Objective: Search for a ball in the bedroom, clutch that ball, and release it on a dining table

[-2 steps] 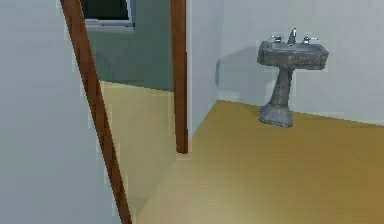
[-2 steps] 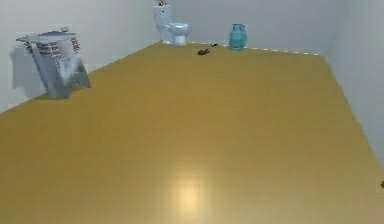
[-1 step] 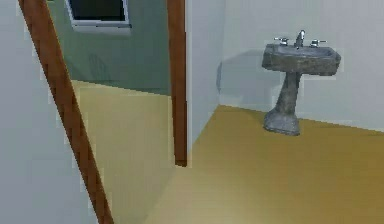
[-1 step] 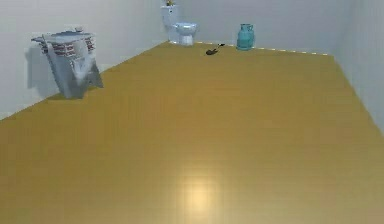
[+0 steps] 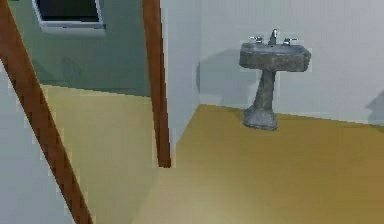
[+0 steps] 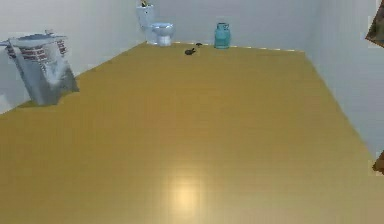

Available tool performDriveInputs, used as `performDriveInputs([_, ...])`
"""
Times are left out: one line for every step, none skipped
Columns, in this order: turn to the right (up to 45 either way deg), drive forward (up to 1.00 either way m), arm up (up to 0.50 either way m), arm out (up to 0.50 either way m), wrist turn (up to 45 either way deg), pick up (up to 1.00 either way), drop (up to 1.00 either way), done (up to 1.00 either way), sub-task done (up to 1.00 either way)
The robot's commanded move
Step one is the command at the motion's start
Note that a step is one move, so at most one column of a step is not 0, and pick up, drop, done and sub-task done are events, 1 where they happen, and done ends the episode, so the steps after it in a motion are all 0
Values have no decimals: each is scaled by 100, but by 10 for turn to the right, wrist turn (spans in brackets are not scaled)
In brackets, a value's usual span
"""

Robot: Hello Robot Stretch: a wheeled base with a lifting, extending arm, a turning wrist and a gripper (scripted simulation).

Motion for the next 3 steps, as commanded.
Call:
performDriveInputs([0, 80, 0, 0, 0, 0, 0, 0, 0])
performDriveInputs([-450, 0, 0, 0, 0, 0, 0, 0, 0])
performDriveInputs([-120, 0, 0, 0, 0, 0, 0, 0, 0])
